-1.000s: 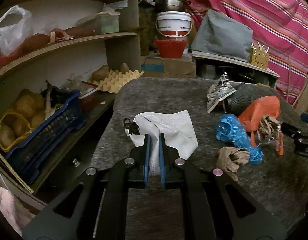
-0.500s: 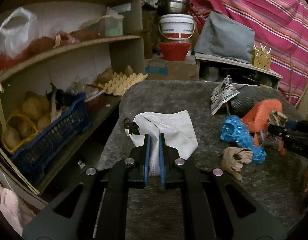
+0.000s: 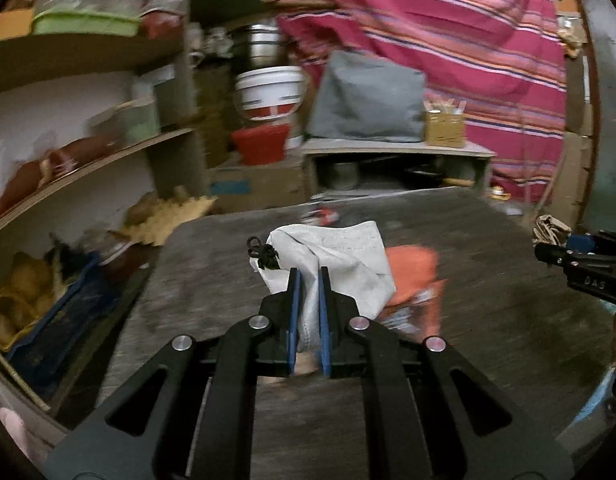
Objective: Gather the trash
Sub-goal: 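Grasp the brown paper with the right tool while the left tool lifts the white cloth, then carry both items to the blue basket and open both tools to drop them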
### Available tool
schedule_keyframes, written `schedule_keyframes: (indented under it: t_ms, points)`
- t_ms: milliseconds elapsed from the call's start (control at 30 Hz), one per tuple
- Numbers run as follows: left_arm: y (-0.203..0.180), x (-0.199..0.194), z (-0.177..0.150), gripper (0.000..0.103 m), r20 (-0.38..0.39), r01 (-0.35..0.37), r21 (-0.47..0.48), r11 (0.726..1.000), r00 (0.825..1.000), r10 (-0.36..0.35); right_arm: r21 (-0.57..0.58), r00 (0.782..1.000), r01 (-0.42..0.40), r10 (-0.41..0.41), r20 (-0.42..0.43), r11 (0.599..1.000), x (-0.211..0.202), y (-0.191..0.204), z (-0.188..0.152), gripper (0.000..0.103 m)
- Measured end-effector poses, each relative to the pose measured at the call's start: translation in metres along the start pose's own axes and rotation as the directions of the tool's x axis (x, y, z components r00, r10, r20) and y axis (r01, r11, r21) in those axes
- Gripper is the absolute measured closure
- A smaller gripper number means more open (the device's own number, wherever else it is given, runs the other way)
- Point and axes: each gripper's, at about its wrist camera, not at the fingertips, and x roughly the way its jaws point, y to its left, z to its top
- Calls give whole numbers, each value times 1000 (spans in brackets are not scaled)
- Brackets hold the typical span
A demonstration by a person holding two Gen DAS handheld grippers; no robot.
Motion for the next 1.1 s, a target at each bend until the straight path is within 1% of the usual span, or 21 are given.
schedule_keyframes:
  t_ms: [100,233,333,433,633,767,867,933,1067,1100]
  points:
    - [-35,2,7,96,14,57,11,998,998,-57,63,998,57,-57,0,996,-10,-55,-7,60]
    - [-75,6,12,96,19,103,49,994,994,-104,127,995,100,-101,0,987,-20,-105,-16,60]
    - [-101,12,12,96,13,144,54,988,989,-145,137,990,142,-144,4,980,-27,-134,-22,60]
    - [-125,19,11,96,-2,171,72,983,985,-171,138,985,174,-175,-3,975,-30,-161,-28,60]
    - [-173,27,8,96,-14,241,100,965,970,-241,222,975,221,-221,-25,950,-41,-215,-46,60]
    - [-211,34,10,96,-27,312,106,944,950,-311,245,963,267,-270,-24,932,-49,-247,-50,60]
    - [-245,33,14,96,-19,356,137,924,934,-357,280,953,298,-304,-23,913,-59,-277,-57,60]
    - [-268,34,16,96,-16,384,160,909,922,-386,306,942,328,-334,-34,894,-63,-297,-63,60]
    - [-314,39,19,96,-40,451,175,875,891,-452,375,941,327,-333,-52,867,-65,-323,-77,60]
    - [-322,39,20,96,-41,459,179,870,887,-460,375,940,331,-336,-54,866,-65,-325,-79,60]
